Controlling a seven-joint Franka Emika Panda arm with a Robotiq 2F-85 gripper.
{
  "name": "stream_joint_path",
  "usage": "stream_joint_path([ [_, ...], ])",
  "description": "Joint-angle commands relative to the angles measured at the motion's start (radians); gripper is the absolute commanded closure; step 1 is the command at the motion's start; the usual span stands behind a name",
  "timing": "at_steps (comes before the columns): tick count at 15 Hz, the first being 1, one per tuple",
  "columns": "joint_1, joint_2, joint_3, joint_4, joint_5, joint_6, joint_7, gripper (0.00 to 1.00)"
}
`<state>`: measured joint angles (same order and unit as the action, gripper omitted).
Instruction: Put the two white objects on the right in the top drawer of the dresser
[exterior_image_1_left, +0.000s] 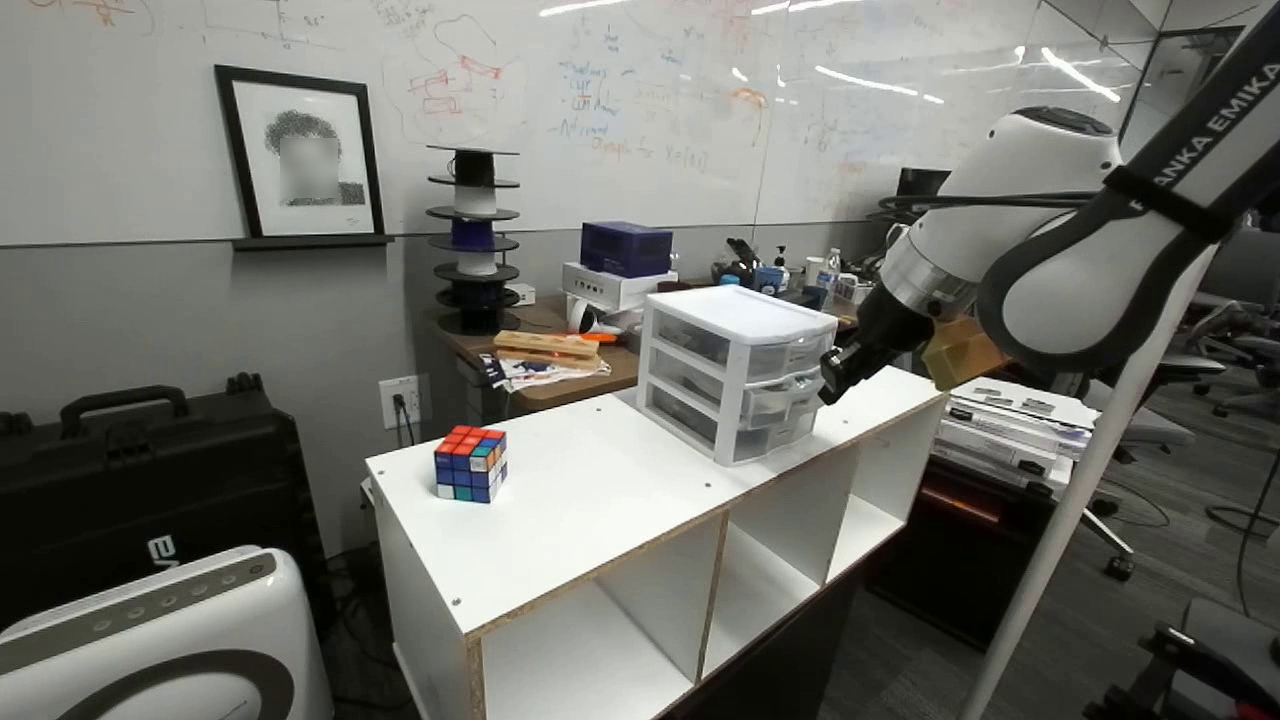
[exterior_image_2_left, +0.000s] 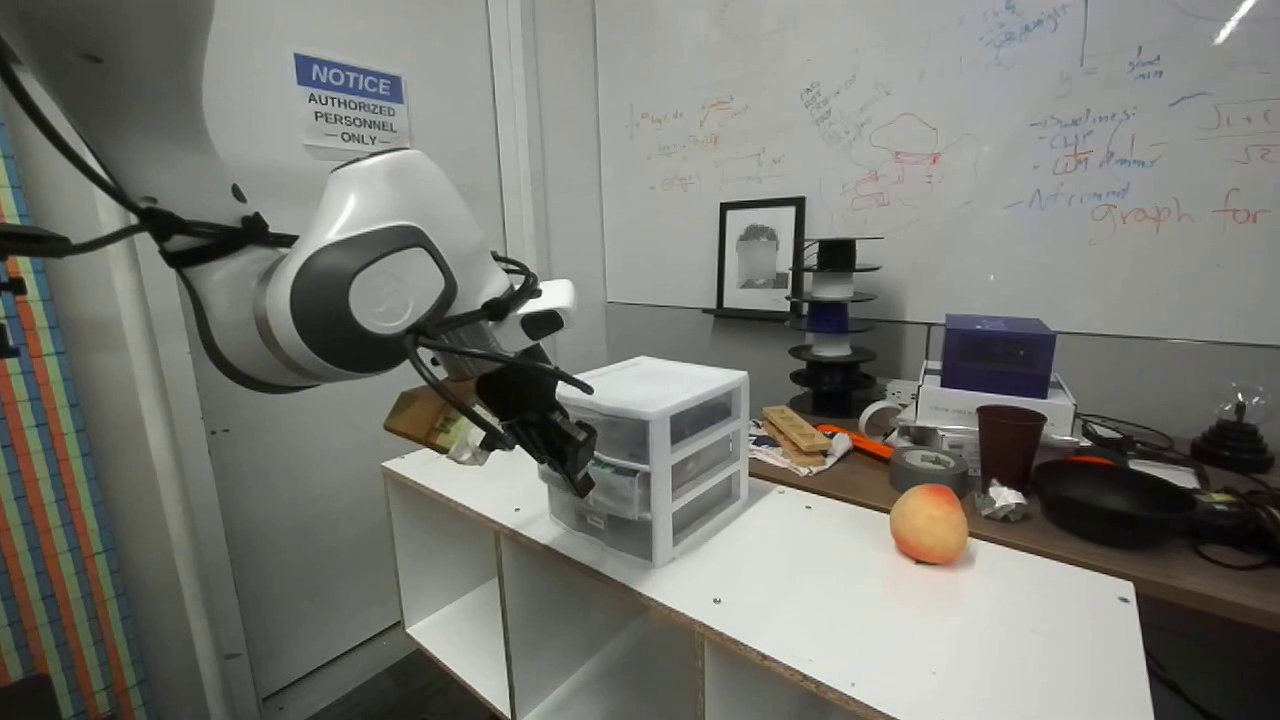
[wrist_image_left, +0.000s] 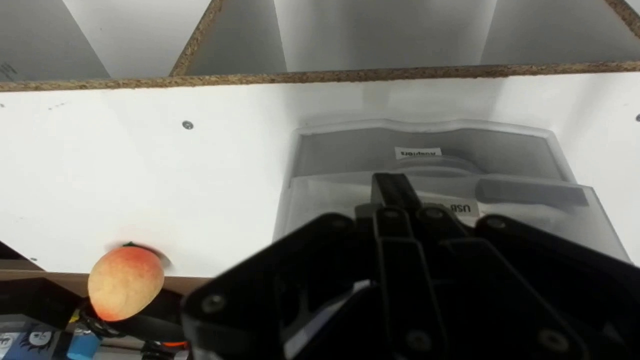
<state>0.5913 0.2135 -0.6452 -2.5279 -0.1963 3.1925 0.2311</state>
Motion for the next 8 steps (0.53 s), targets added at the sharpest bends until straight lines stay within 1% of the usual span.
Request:
stream_joint_path([
  [1,0.022,0.038,-0.025,-0.002,0.001,0.133,0.014,1.00],
  [3,0.019,0.051,-0.020,-0.008,0.012,0.170,0.015,1.00],
  [5,-0.007,0.088,0.005,0.036,0.017,0.184,0.018,1.00],
  [8,-0.003,0.130,-0.003,0.064,0.026,0.224,0.018,1.00],
])
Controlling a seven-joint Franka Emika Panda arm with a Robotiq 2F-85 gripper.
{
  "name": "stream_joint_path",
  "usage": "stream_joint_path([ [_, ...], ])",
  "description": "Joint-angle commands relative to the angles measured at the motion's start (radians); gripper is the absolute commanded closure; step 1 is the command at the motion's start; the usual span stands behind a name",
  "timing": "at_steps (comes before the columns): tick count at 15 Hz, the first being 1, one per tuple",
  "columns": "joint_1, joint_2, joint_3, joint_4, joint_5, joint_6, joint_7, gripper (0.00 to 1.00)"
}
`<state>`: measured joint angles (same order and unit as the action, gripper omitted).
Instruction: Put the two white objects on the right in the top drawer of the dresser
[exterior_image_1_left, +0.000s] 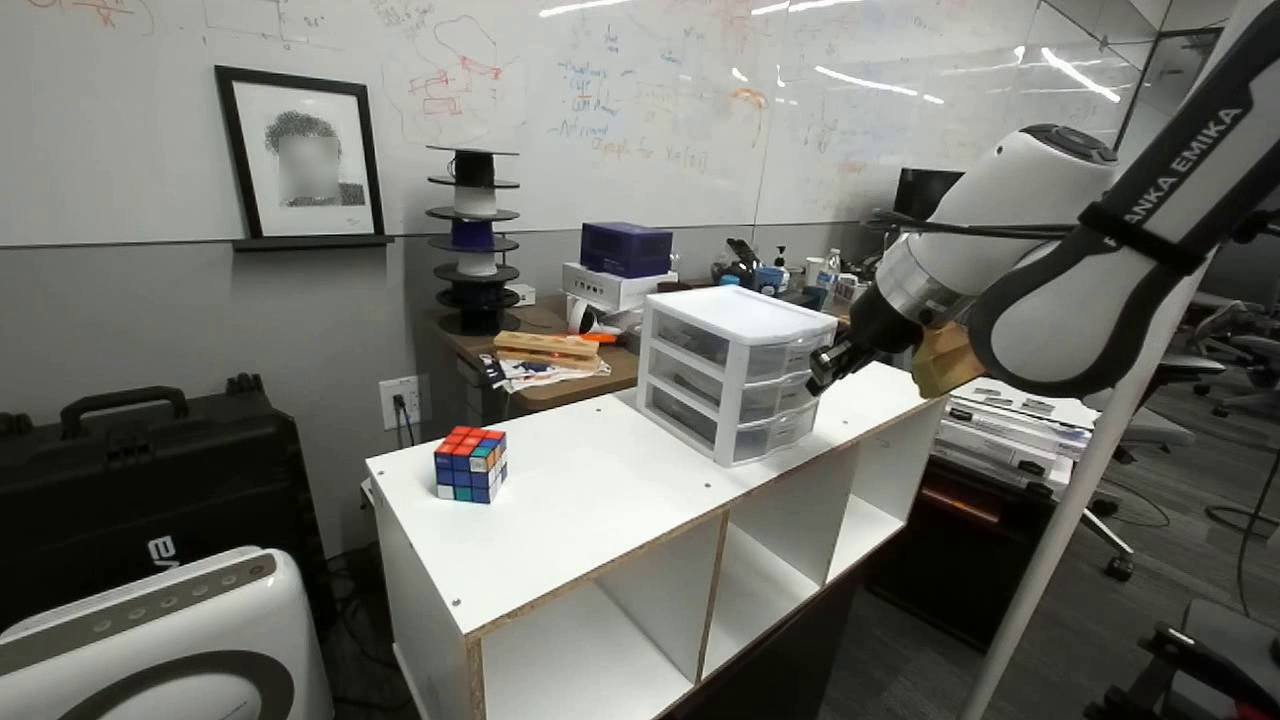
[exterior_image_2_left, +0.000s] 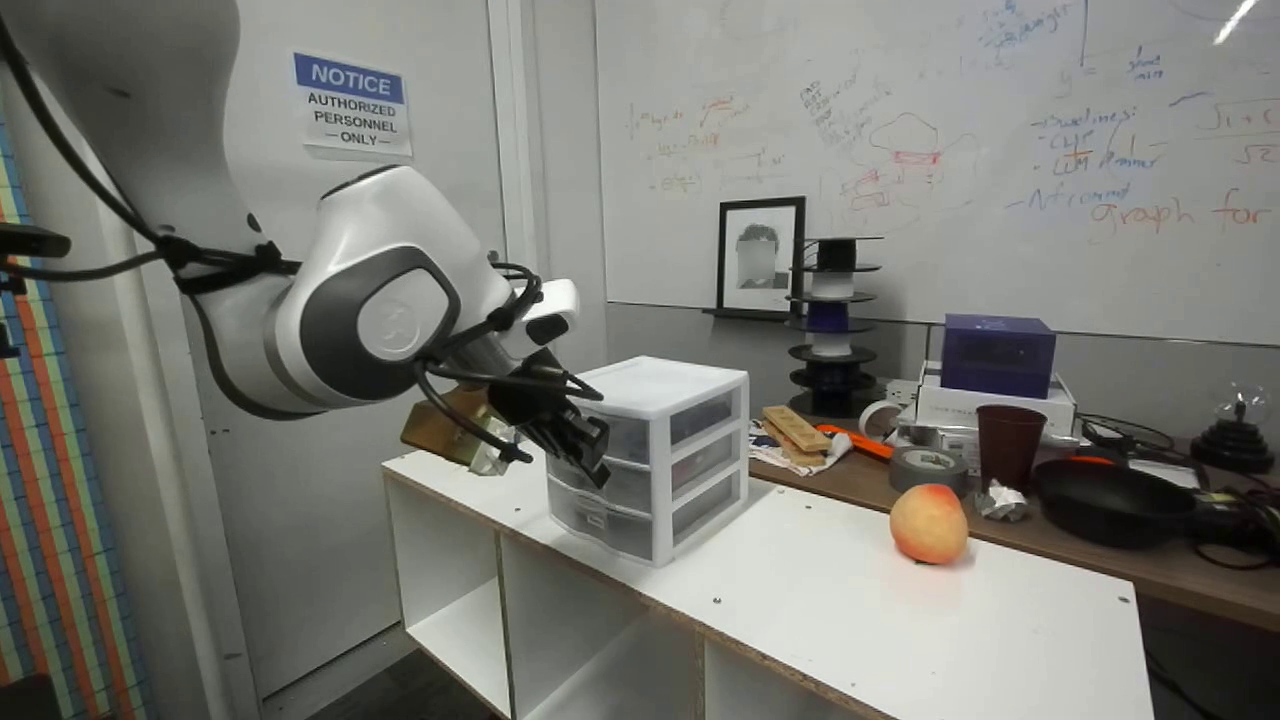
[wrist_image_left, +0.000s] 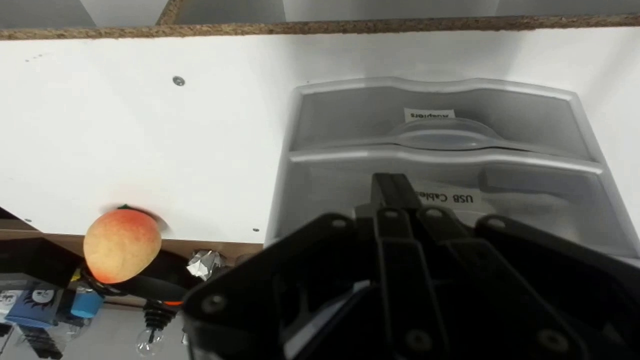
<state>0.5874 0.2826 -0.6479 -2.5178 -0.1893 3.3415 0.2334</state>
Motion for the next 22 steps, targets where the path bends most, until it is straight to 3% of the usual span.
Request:
stream_joint_path([
  [1,0.004,0.069,-0.002,0.060,0.026,0.082,0.020,1.00],
  [4,0.000,0.060,0.006,0.054,0.034,0.072,0.020,1.00],
  [7,0.024,0.001,-0.016,0.027,0.028,-0.033,0.005,1.00],
  [9,0.084,-0.056,-0.095,-0.017,0.020,-0.090,-0.029,1.00],
  [11,0.185,-0.113,-0.221,-0.035,-0.002,-0.164,-0.042,1.00],
  [13,0.285,-0.200,-0.354,-0.036,-0.062,-0.295,-0.033,1.00],
  [15,0.318,-0.320,-0.405,-0.020,-0.144,-0.461,-0.023,1.00],
  [19,0.283,-0.540,-0.345,0.005,-0.102,-0.793,-0.118,1.00],
  [20,0.118,-0.562,-0.169,0.008,-0.024,-0.862,-0.185,1.00],
  [22,0.013,-0.655,-0.044,0.019,0.030,-1.017,-0.231,1.00],
])
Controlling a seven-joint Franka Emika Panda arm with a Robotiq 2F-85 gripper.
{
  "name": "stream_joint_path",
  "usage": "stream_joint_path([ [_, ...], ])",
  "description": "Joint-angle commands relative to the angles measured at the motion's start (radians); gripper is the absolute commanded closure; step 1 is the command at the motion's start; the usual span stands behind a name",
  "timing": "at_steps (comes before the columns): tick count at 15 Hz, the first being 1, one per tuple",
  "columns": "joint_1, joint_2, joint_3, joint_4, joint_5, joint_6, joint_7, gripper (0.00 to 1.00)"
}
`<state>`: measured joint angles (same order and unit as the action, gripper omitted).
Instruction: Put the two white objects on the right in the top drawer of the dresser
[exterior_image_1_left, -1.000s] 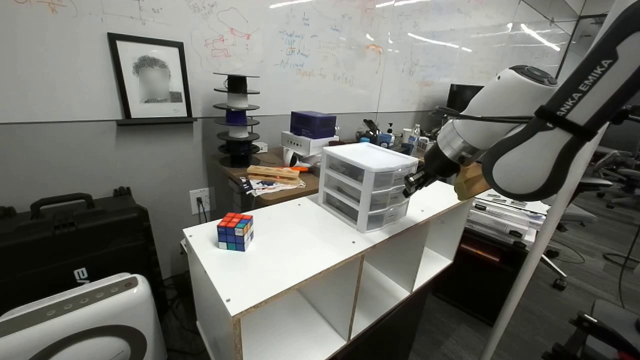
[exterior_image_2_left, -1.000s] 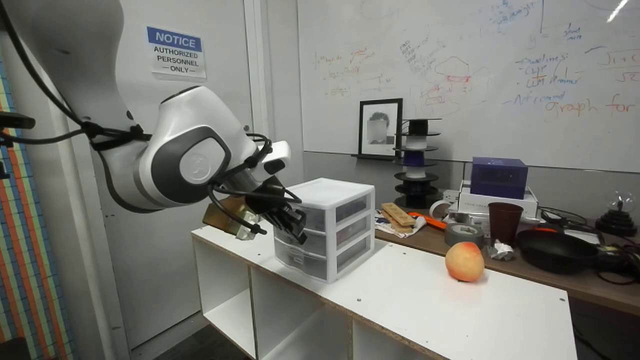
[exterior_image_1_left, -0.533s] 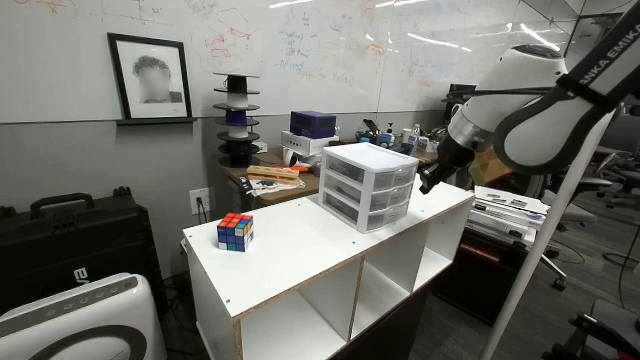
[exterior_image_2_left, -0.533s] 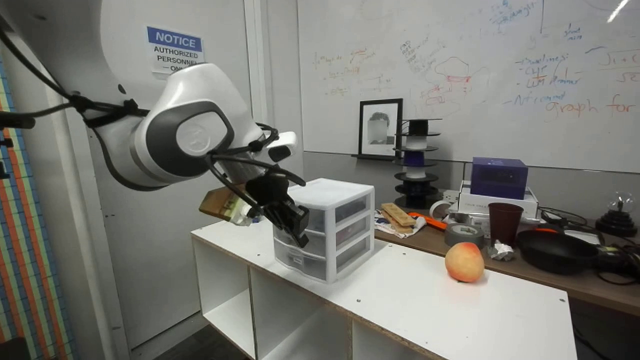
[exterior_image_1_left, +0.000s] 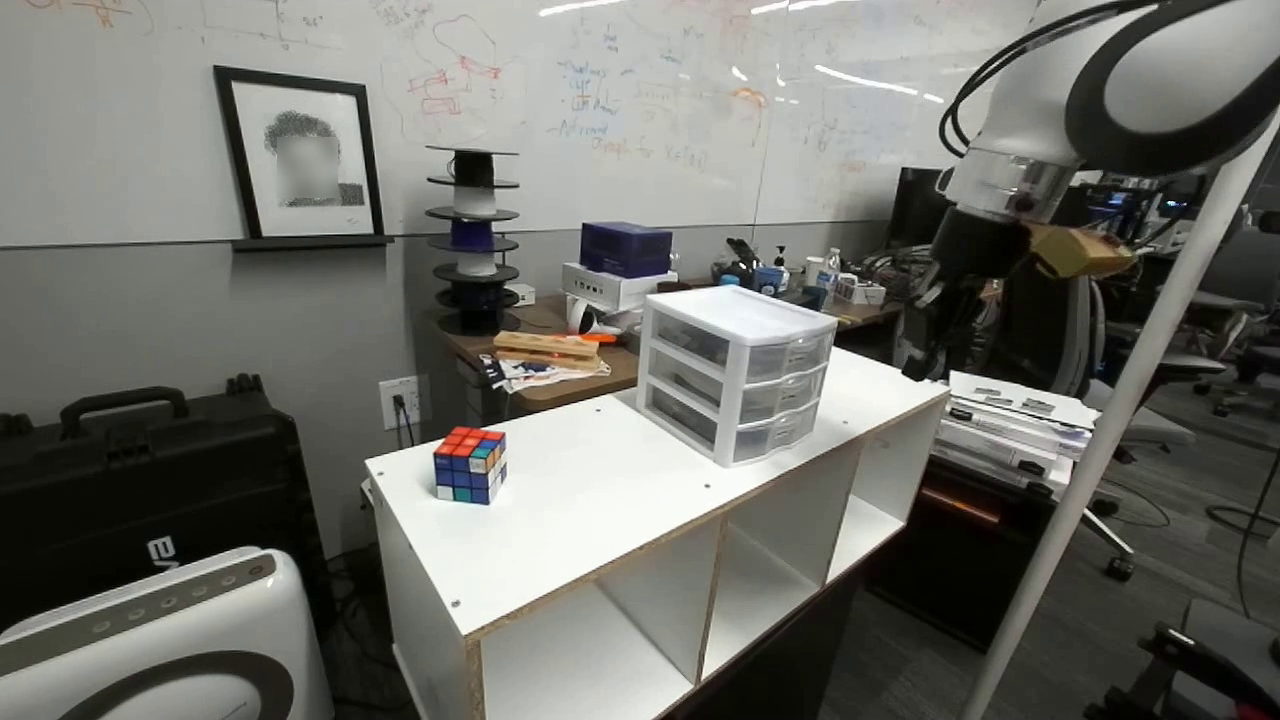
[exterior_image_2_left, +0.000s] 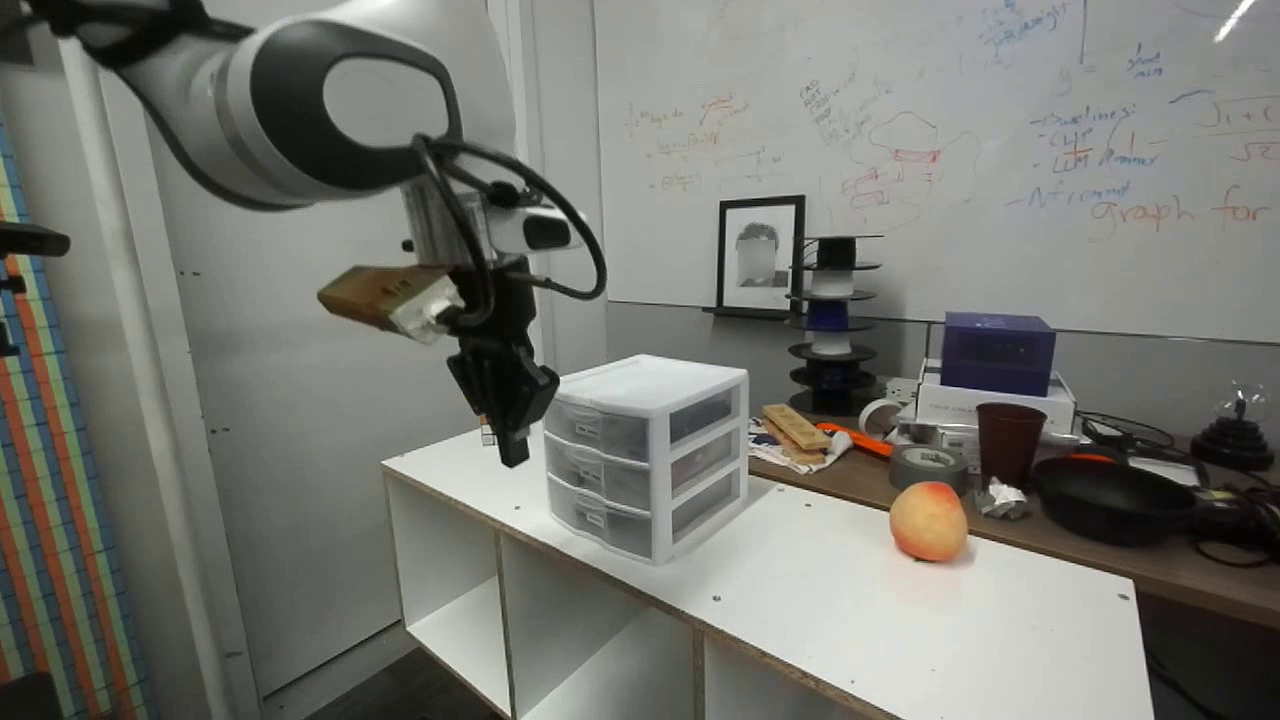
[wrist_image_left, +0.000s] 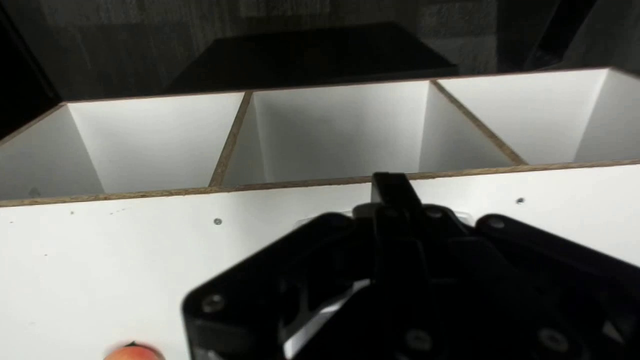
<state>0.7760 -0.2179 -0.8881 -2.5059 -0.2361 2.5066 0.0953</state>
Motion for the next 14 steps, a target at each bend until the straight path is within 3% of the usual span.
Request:
stream_joint_path([
  [1,-0.246,-0.201,0.277,0.012,0.113,-0.262,-0.119,1.00],
  [4,-0.451,-0.304,0.513,0.068,0.246,-0.497,-0.215,1.00],
  [5,-0.496,-0.325,0.564,0.099,0.284,-0.570,-0.230,1.00],
  [8,-0.598,-0.363,0.628,0.178,0.347,-0.738,-0.311,1.00],
  [9,-0.624,-0.368,0.636,0.207,0.358,-0.792,-0.329,0.74],
  [10,-0.644,-0.363,0.618,0.234,0.370,-0.838,-0.379,0.72],
  [11,-0.666,-0.363,0.668,0.178,0.360,-0.769,-0.331,0.92],
  [13,-0.692,-0.366,0.657,0.208,0.368,-0.817,-0.374,0.75],
  [14,-0.696,-0.366,0.653,0.211,0.368,-0.820,-0.382,0.72],
])
